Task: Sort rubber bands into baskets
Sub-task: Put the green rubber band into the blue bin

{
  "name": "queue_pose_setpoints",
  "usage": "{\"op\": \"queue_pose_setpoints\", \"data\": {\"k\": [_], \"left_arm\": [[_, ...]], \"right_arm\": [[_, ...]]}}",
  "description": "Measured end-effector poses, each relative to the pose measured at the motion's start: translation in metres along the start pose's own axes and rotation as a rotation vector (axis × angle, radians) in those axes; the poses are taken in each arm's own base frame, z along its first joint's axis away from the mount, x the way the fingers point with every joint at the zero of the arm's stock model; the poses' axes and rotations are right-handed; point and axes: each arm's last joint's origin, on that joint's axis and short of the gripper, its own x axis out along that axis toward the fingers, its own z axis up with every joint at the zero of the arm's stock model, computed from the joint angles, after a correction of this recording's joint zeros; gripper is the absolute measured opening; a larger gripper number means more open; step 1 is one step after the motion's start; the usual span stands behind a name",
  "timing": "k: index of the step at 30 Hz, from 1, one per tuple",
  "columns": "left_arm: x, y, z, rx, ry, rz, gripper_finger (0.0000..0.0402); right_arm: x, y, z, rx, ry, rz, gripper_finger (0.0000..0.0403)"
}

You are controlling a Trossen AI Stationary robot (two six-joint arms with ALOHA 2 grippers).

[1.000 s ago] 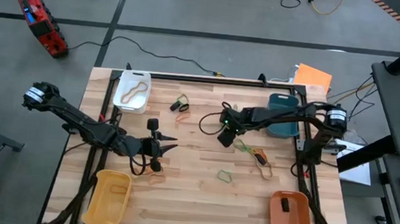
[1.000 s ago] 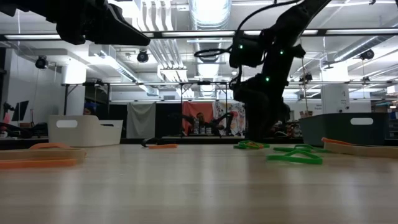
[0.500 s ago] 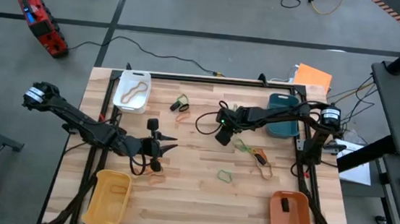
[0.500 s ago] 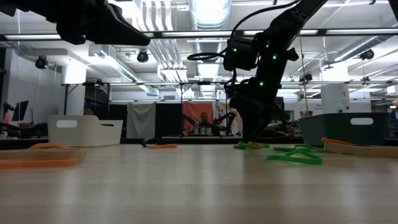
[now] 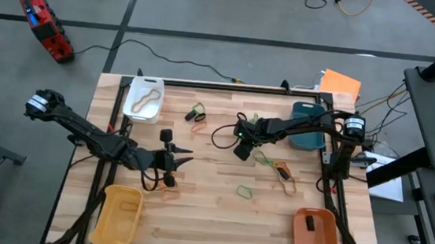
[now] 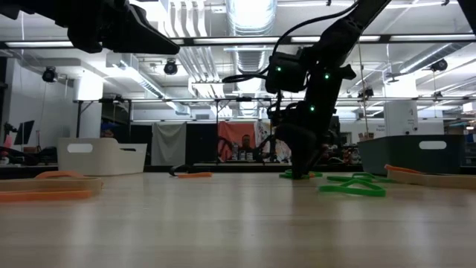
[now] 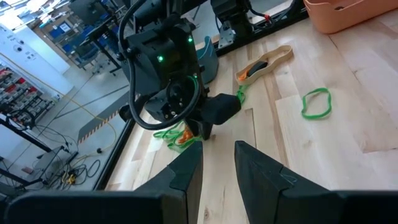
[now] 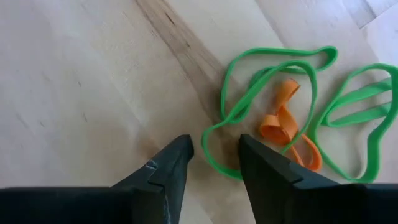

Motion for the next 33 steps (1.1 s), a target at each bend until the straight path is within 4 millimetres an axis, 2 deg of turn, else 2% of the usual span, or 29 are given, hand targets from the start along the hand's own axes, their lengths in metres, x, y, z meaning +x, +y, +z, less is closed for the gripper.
{"op": "queue_pose_setpoints", "data": {"k": [3, 9, 13, 17, 33], "left_arm": [[0.0, 0.0, 0.0, 0.0, 0.0, 0.0, 0.0078], [0.0, 0.0, 0.0, 0.0, 0.0, 0.0, 0.0078], [0.0, 0.0, 0.0, -0.004, 0.0, 0.0, 0.0078], [0.0, 0.0, 0.0, -0.005, 0.0, 0.0, 0.0078], [0.0, 0.0, 0.0, -0.011, 0.0, 0.0, 0.0078]], "right_arm": [[0.0, 0.0, 0.0, 0.006, 0.0, 0.0, 0.0104], [-0.001, -0.001, -0.001, -0.001, 0.005, 0.0, 0.0018], [-0.004, -0.001, 0.0, -0.005, 0.021, -0.009, 0.001], [-0.016, -0.001, 0.002, -0.009, 0.01, -0.008, 0.0008], [-0.102, -0.005, 0.028, -0.028, -0.099, -0.051, 0.0008]]}}
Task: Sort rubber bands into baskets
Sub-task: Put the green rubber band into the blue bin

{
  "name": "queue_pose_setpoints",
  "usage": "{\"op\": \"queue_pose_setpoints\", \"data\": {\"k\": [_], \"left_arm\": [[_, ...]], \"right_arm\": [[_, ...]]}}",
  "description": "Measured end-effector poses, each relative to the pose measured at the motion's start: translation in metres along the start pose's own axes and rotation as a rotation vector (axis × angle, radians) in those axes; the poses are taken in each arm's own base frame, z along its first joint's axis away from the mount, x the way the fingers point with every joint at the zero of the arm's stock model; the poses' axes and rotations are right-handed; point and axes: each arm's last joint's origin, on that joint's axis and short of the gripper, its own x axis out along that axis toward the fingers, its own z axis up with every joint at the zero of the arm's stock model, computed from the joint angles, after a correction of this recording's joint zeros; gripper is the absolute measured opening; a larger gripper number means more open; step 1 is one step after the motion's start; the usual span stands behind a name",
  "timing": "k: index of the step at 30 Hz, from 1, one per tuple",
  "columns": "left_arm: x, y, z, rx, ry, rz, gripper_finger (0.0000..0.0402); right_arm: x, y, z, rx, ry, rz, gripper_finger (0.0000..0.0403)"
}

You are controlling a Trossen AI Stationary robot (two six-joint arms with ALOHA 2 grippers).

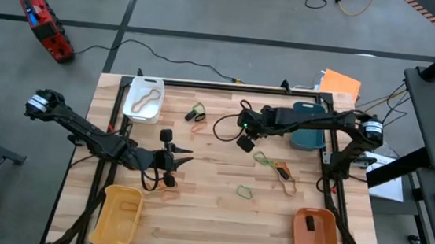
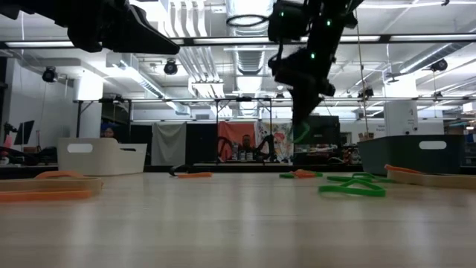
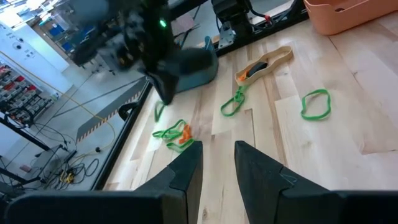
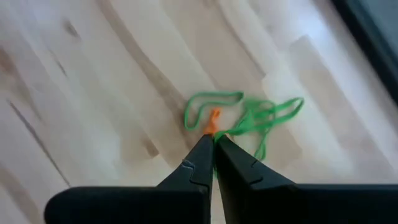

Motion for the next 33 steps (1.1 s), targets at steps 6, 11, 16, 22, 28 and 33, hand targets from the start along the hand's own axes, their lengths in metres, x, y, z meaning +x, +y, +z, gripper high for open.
{"op": "queue_pose_setpoints", "data": {"k": [6, 11, 16, 22, 28, 33], "left_arm": [[0.0, 0.0, 0.0, 0.0, 0.0, 0.0, 0.0078], [0.0, 0.0, 0.0, 0.0, 0.0, 0.0, 0.0078], [0.0, 0.0, 0.0, -0.001, -0.001, 0.0, 0.0078], [0.0, 0.0, 0.0, -0.001, -0.001, 0.0, 0.0078], [0.0, 0.0, 0.0, -0.004, -0.001, 0.0, 0.0078], [0.0, 0.0, 0.0, -0.004, -0.001, 0.0, 0.0078]], "right_arm": [[-0.027, -0.008, 0.007, -0.016, 0.021, -0.086, 0.0008], [-0.044, -0.017, 0.005, -0.003, 0.096, -0.201, 0.0008], [-0.05, -0.029, -0.001, 0.046, 0.195, -0.259, 0.0008], [-0.046, -0.051, -0.008, 0.111, 0.302, -0.335, 0.0008], [-0.04, -0.079, -0.014, 0.228, 0.382, -0.444, 0.0009], [-0.035, -0.099, -0.019, 0.304, 0.441, -0.484, 0.0009]]}}
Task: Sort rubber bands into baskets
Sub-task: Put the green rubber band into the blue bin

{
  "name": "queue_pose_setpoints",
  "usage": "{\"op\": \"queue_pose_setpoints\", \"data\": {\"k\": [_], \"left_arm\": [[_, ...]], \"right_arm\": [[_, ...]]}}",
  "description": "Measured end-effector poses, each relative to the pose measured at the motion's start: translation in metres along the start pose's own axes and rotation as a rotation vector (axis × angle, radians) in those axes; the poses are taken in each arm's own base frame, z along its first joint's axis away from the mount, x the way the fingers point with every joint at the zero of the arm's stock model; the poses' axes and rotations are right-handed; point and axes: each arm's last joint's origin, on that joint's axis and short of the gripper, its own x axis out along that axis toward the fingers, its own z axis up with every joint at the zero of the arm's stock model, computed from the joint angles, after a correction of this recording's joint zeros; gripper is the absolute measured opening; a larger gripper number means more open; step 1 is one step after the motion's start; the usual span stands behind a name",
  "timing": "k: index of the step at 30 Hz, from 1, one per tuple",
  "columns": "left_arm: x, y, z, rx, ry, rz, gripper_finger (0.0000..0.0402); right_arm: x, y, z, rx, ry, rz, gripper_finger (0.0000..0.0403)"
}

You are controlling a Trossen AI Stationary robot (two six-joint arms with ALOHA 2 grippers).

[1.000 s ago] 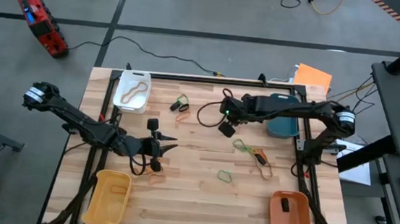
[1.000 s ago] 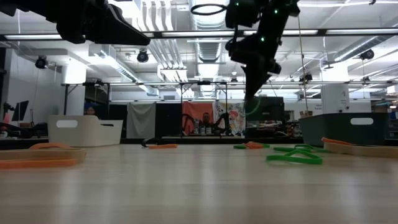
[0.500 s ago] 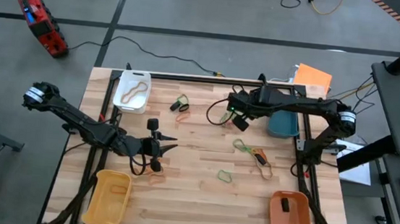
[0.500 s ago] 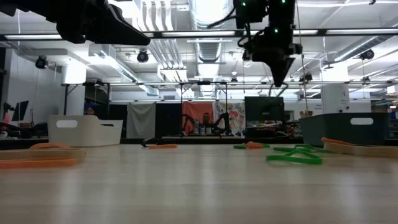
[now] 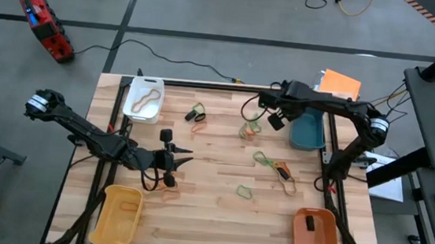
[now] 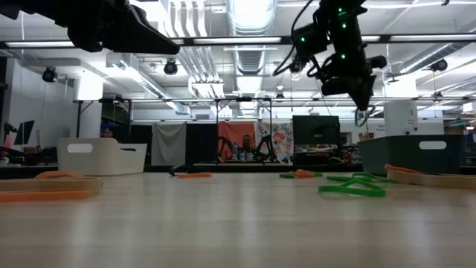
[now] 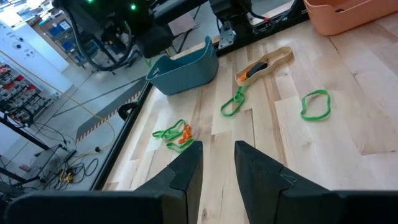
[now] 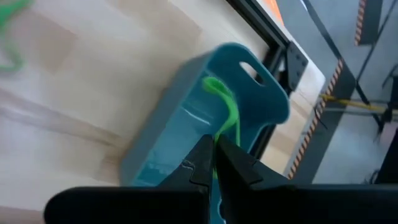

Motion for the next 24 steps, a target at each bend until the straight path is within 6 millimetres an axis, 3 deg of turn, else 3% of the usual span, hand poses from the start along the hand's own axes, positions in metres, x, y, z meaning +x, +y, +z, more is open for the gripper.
{"op": "queue_pose_setpoints", "data": {"k": [12, 24], "left_arm": [[0.0, 0.0, 0.0, 0.0, 0.0, 0.0, 0.0078], [0.0, 0.0, 0.0, -0.001, 0.0, 0.0, 0.0078]], "right_arm": [[0.032, -0.02, 0.003, 0.058, 0.113, -0.045, 0.0009], [0.034, -0.019, 0.002, 0.059, 0.119, -0.048, 0.0009]]}}
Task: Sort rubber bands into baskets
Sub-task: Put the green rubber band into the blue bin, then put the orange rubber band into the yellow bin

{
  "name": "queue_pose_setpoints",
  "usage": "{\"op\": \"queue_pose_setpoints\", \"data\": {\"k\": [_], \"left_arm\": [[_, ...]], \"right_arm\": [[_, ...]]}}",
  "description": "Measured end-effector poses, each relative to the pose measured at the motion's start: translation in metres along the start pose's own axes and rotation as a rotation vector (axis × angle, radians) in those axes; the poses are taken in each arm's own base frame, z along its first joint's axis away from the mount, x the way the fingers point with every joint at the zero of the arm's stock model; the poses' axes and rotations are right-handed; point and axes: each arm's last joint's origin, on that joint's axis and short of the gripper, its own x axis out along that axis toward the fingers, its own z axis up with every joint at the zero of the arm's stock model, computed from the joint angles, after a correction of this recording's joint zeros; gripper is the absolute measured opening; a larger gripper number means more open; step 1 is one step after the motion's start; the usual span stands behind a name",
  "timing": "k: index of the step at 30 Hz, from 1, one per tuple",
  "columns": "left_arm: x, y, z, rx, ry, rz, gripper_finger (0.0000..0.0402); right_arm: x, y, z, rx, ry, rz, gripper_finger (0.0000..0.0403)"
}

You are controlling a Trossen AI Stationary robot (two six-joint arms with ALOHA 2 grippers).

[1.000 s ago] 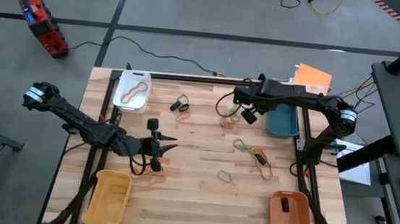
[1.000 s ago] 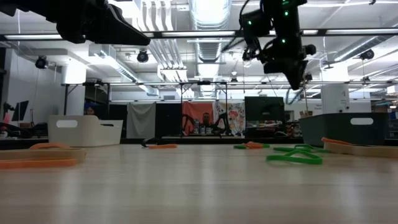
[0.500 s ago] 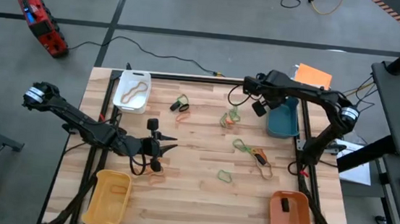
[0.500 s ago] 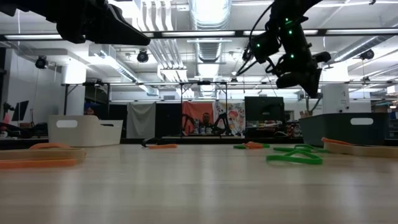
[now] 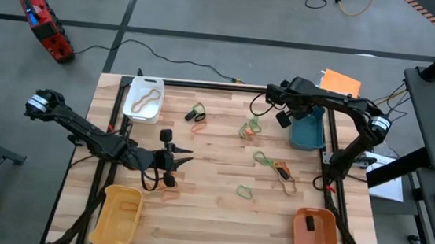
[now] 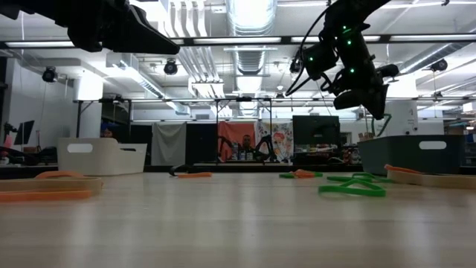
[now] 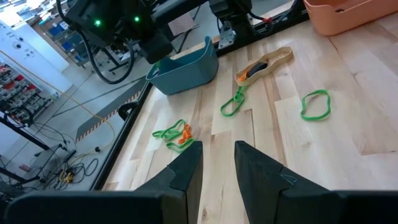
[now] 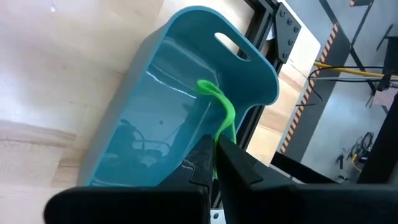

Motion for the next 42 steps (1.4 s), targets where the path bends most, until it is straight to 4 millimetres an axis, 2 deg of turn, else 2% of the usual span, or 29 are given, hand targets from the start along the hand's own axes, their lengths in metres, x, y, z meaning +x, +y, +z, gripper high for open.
{"op": "queue_pose_setpoints", "data": {"k": [7, 20, 28, 35, 42], "left_arm": [[0.0, 0.0, 0.0, -0.003, 0.0, 0.0, 0.0078], [0.0, 0.0, 0.0, -0.007, 0.0, 0.0, 0.0078], [0.0, 0.0, 0.0, -0.007, 0.0, 0.0, 0.0078], [0.0, 0.0, 0.0, -0.02, 0.0, 0.0, 0.0078], [0.0, 0.0, 0.0, -0.047, 0.002, -0.001, 0.0078]], "right_arm": [[0.0, 0.0, 0.001, 0.012, -0.011, -0.008, 0.0027], [0.0, 0.0, 0.002, 0.047, -0.035, -0.03, 0.0122], [-0.002, 0.004, 0.003, 0.054, -0.065, -0.014, 0.0156], [-0.016, 0.027, -0.003, 0.001, -0.186, 0.048, 0.0161], [-0.046, 0.058, -0.025, -0.074, -0.377, 0.169, 0.0149]]}}
